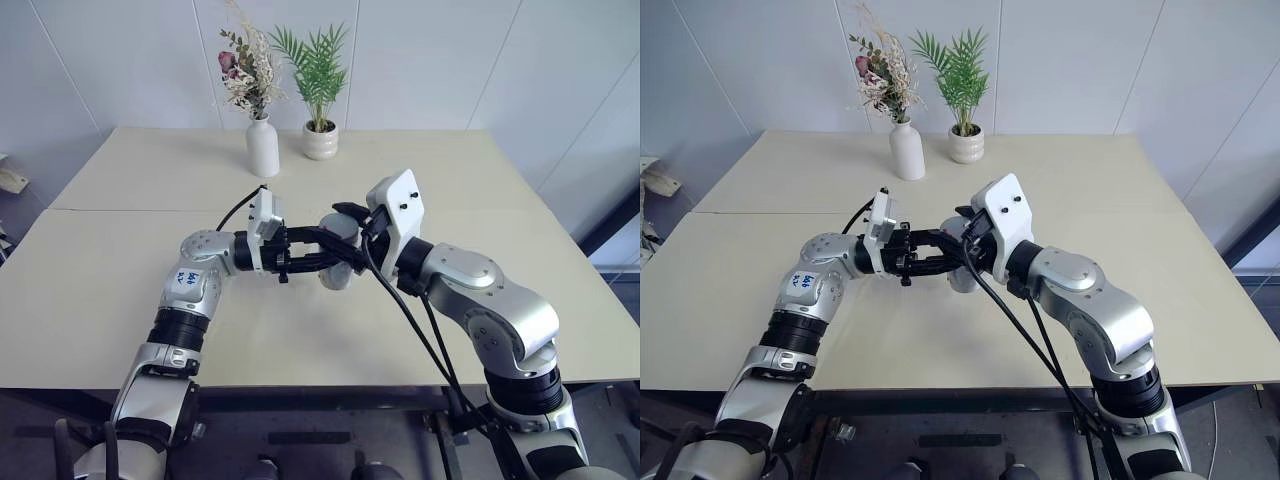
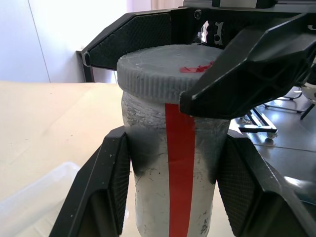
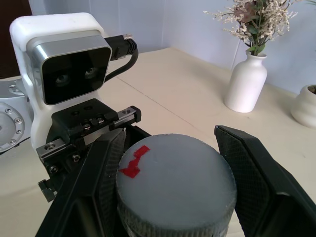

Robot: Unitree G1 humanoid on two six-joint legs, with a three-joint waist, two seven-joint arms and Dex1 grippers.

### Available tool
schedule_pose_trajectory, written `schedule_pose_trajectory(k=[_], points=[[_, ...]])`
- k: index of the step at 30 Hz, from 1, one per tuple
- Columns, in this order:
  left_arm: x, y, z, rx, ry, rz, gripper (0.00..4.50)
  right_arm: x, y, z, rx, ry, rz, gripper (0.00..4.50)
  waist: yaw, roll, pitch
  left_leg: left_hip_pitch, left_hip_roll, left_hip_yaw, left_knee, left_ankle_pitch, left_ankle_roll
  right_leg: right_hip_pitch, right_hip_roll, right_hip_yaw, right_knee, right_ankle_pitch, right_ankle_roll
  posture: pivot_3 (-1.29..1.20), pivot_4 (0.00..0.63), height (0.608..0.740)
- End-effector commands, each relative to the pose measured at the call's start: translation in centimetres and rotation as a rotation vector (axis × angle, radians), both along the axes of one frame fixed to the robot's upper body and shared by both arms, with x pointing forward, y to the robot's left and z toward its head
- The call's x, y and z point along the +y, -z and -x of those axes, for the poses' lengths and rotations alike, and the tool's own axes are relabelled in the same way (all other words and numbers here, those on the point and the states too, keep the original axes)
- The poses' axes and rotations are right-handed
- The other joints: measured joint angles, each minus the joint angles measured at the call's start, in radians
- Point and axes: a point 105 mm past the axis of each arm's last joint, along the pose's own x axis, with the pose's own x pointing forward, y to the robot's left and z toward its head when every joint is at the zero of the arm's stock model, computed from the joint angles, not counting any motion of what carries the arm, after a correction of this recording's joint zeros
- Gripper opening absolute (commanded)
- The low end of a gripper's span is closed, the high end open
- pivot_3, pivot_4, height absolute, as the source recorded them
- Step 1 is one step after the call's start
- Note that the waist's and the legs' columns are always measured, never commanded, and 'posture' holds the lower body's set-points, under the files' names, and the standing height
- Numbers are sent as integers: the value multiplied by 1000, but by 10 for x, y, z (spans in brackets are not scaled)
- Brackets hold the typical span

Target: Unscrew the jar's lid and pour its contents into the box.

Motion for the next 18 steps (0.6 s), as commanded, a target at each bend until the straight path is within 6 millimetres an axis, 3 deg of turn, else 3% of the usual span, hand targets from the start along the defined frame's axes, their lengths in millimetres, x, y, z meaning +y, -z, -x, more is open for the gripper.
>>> schedule_pose_trajectory(k=[1,18], points=[[3,-18,4,-41,31,21,2106,4,-15,23,-80,-130,-21,2563,0,0,0,0,0,0,0,0,0,0,0,0,0,0,0,0,150,740],[5,-20,6,-46,131,-17,2106,6,-19,40,-133,-477,77,2563,0,0,0,0,0,0,0,0,0,0,1,0,-1,0,0,0,150,740]])
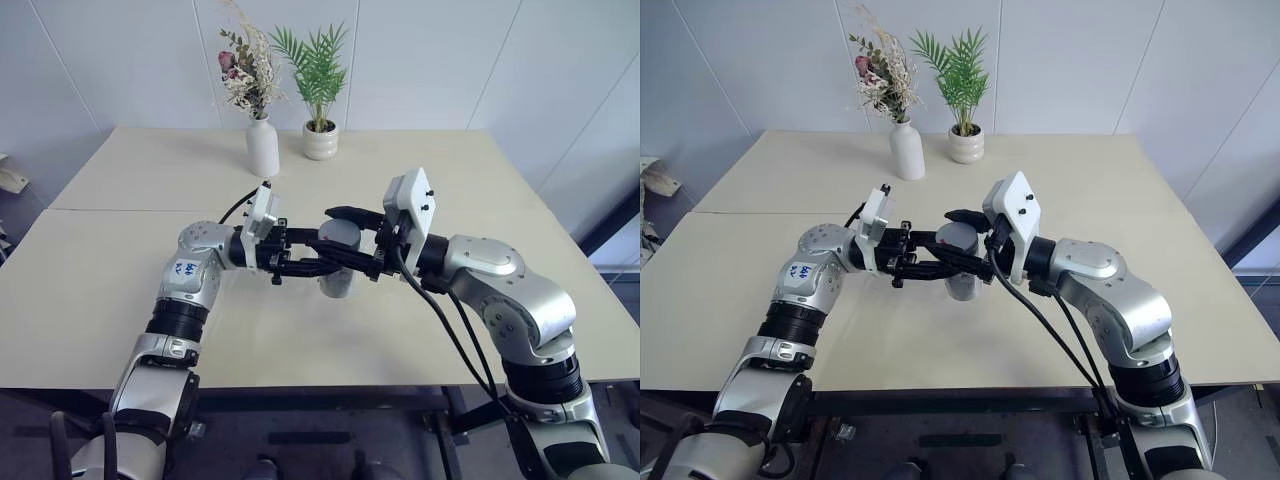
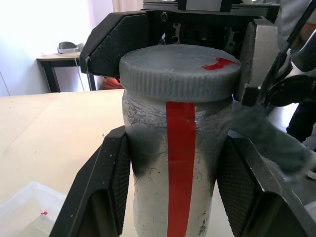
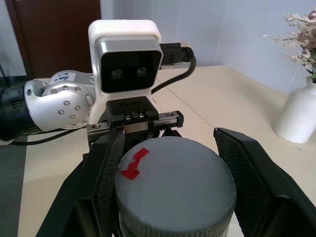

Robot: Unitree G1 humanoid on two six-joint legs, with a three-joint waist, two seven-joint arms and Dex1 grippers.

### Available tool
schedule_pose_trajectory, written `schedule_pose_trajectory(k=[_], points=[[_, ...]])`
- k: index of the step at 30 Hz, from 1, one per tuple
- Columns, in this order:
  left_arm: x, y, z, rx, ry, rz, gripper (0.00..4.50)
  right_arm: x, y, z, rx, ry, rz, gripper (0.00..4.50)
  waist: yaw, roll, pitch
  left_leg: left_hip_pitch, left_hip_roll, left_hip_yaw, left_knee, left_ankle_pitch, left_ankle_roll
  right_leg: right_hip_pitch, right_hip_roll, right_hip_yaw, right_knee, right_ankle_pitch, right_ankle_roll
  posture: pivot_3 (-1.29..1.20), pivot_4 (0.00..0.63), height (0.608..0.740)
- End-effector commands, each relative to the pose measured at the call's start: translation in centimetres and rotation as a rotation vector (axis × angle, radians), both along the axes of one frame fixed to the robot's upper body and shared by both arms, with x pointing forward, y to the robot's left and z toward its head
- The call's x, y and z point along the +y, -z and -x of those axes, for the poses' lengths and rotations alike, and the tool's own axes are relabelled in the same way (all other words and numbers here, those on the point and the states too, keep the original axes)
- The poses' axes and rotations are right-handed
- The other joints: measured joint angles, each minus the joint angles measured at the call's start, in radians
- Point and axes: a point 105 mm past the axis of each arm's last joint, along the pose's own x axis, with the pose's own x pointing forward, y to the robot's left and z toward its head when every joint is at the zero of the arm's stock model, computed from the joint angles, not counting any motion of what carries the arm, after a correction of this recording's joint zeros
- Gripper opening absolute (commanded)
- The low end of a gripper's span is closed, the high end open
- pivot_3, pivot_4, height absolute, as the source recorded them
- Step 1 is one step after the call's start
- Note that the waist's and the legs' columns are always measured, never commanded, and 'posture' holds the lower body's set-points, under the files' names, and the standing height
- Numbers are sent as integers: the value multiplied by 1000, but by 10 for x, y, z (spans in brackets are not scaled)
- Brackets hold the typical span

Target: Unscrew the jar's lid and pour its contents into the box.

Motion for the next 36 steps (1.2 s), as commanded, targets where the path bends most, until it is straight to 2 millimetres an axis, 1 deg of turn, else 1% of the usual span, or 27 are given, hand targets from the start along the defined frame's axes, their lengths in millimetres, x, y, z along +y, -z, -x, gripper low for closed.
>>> schedule_pose_trajectory(k=[1,6,10,17,22,27,28,33,36], points=[[4,-11,-6,-14,-24,15,2106,11,-13,28,-75,-220,6,2563,0,0,0,0,0,0,0,0,0,0,0,0,0,0,0,0,150,740],[3,-10,-6,-15,-4,10,2106,10,-12,32,-79,-299,37,2563,0,0,0,0,0,0,0,0,0,0,0,0,0,0,0,0,150,740],[2,-10,-4,-8,22,2,2106,7,-5,36,-74,-362,86,2563,0,0,0,0,0,0,0,0,0,0,0,0,-1,0,0,0,150,740],[0,-9,-2,-13,37,-4,2106,7,-3,35,-70,-376,95,2563,0,1,1,0,1,0,0,0,0,0,1,0,0,0,0,0,150,740],[-1,-11,-2,-20,35,0,2106,8,-5,32,-69,-355,86,2563,0,1,1,0,0,0,0,0,0,0,1,1,0,0,0,0,150,740],[-1,-11,-2,-32,33,4,2106,10,-6,28,-77,-321,82,4305,0,1,1,0,1,0,0,0,0,0,1,1,0,0,0,0,150,740],[-2,-11,-1,-34,34,3,2106,10,-8,28,-87,-310,73,4466,0,1,1,0,1,0,0,0,0,0,1,1,0,0,0,0,150,740],[-4,-8,0,-44,45,-6,2106,11,-16,30,-107,-296,58,4466,1,1,1,0,0,0,0,0,0,0,1,1,0,0,0,0,150,740],[-6,-7,1,-54,55,-11,2106,10,-18,26,-108,-265,48,4466,0,1,1,0,1,0,0,0,0,0,1,1,0,0,0,0,150,740]])
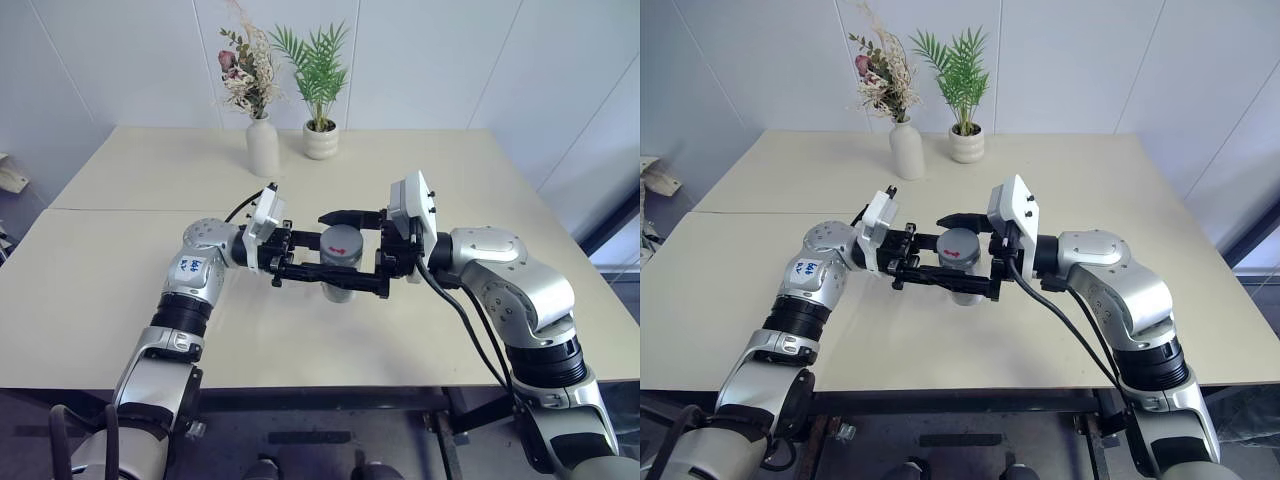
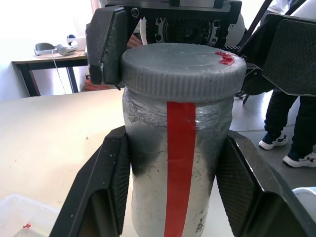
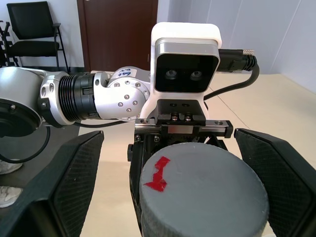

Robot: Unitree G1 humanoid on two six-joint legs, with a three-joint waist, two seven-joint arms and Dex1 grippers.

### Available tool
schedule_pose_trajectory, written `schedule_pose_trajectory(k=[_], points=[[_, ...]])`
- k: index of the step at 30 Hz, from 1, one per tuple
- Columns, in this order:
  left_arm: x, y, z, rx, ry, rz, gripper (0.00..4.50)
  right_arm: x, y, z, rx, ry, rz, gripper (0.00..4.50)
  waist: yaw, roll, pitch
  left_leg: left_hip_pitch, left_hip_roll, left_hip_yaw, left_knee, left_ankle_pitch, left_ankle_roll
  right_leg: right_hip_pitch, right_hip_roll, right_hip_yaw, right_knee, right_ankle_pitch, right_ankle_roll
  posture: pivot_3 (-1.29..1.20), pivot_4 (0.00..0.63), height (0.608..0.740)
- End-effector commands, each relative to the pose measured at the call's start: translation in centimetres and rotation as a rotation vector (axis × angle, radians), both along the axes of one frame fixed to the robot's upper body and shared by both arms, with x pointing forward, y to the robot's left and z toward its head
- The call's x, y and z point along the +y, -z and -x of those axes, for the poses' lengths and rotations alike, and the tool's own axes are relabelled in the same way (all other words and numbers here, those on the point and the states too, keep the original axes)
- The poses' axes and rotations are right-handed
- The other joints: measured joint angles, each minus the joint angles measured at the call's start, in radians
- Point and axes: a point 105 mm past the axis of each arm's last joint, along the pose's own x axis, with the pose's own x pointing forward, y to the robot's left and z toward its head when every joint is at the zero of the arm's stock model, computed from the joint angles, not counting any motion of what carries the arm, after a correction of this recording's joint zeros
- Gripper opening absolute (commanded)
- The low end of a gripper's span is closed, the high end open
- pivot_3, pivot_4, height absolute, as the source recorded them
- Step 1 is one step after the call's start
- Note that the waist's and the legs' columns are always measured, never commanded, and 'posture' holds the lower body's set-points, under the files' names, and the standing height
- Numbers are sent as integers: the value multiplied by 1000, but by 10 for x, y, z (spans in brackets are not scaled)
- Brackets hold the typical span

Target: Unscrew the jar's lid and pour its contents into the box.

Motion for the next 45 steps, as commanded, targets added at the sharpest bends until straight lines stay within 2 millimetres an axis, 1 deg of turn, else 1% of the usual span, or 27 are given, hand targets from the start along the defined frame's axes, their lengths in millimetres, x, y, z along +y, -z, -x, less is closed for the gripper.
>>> schedule_pose_trajectory(k=[1,10,17,21,32,45], points=[[-4,-10,-1,-42,-10,13,2106,10,-21,15,-95,-51,-31,4466,0,0,0,0,0,0,0,0,0,0,0,0,0,0,0,0,150,740],[-9,-9,-2,-52,8,1,2106,9,-20,4,-90,-5,-24,4466,0,0,0,0,0,0,0,0,0,0,0,0,0,0,0,0,150,740],[-13,-10,-2,-45,15,3,2106,12,-14,-4,-83,22,-10,4466,-1,0,0,0,0,0,0,0,0,0,0,0,0,0,0,0,150,740],[-13,-11,-2,-44,19,2,2106,11,-15,-9,-87,39,-15,4466,0,0,0,0,0,0,0,0,0,0,0,0,0,0,0,0,150,740],[-10,-11,1,-52,21,7,2106,-2,-13,-20,-82,92,5,4466,0,0,0,0,0,0,0,0,0,0,1,0,1,0,0,0,150,740],[0,-7,-1,-45,-15,-1,2106,-28,-23,-23,-104,149,16,4466,0,0,0,0,0,0,0,0,0,0,1,1,1,0,0,0,150,740]])
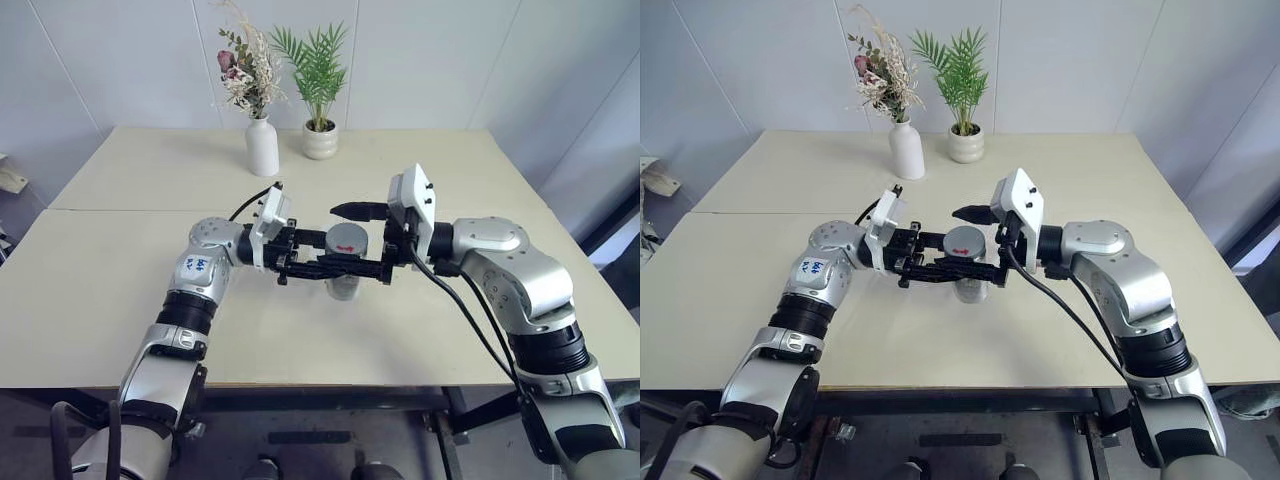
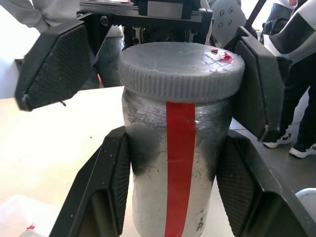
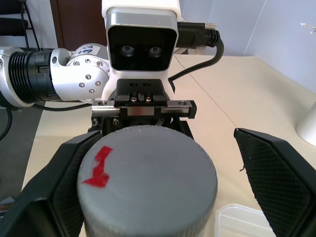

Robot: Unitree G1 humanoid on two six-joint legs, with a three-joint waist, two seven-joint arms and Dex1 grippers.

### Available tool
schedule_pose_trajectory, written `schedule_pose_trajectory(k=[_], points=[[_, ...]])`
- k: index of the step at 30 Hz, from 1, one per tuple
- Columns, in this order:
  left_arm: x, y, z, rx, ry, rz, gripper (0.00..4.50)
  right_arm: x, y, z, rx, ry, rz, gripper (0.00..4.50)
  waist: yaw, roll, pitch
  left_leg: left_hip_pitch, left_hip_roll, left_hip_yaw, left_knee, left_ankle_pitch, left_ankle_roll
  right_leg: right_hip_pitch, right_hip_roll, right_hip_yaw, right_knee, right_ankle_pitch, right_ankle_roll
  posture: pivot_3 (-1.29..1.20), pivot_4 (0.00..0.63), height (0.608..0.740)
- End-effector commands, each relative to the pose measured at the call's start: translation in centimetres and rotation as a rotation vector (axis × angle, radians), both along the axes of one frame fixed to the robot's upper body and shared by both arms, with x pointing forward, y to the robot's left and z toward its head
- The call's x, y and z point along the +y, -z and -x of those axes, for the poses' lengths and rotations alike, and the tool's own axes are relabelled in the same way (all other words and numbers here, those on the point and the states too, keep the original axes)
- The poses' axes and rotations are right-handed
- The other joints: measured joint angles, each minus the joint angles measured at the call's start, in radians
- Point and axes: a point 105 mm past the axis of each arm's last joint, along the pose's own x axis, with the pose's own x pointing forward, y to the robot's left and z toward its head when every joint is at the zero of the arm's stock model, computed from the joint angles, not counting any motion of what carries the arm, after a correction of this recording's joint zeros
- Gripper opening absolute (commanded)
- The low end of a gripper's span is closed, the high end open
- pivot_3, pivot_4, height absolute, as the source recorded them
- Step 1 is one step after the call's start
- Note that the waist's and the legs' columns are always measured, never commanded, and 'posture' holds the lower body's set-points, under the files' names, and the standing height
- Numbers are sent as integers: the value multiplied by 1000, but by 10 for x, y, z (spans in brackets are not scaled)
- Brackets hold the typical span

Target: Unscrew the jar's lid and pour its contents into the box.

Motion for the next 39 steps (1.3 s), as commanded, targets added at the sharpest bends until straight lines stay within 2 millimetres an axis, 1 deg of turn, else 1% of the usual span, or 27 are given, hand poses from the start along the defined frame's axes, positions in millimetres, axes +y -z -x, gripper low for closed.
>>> schedule_pose_trajectory(k=[1,6,12,17,21,24,29,35,39], points=[[5,-7,3,-39,3,12,2106,-15,-25,2,-88,34,-41,4466,0,0,0,0,0,0,0,0,0,0,0,0,0,0,0,0,150,740],[8,-4,2,-32,-14,7,2106,-25,-28,4,-91,60,-39,4466,1,0,0,0,0,0,0,0,0,0,0,0,0,0,0,0,150,740],[12,-2,0,-30,-33,5,2106,-38,-24,9,-81,87,-17,4466,1,0,0,0,0,0,0,0,0,0,0,0,0,0,0,0,150,740],[14,0,-1,-29,-44,1,2106,-43,-16,24,-50,59,8,4466,2,0,0,0,0,0,0,0,0,0,0,0,0,0,0,0,150,740],[14,2,-2,-28,-43,-2,2106,-36,-15,37,-28,6,-3,4466,-1,0,0,0,0,0,0,0,0,0,0,1,0,0,0,0,150,740],[12,2,-1,-28,-33,-5,2106,-29,-18,40,-32,-11,-28,4466,0,0,0,0,0,0,0,0,0,0,1,1,0,0,0,0,150,740],[6,0,0,-36,1,-9,2106,-15,-24,33,-41,-34,-68,4466,0,0,0,0,0,1,1,0,0,0,1,2,1,0,0,0,150,740],[-2,-3,2,-43,34,-7,2106,-2,-20,20,-34,-53,-61,4466,1,0,0,0,0,0,1,0,0,0,1,2,0,0,0,0,150,740],[-4,-4,2,-47,40,-7,2106,4,-17,17,-27,-70,-54,4466,1,0,0,0,0,0,1,0,0,0,1,2,0,0,0,0,150,740]])
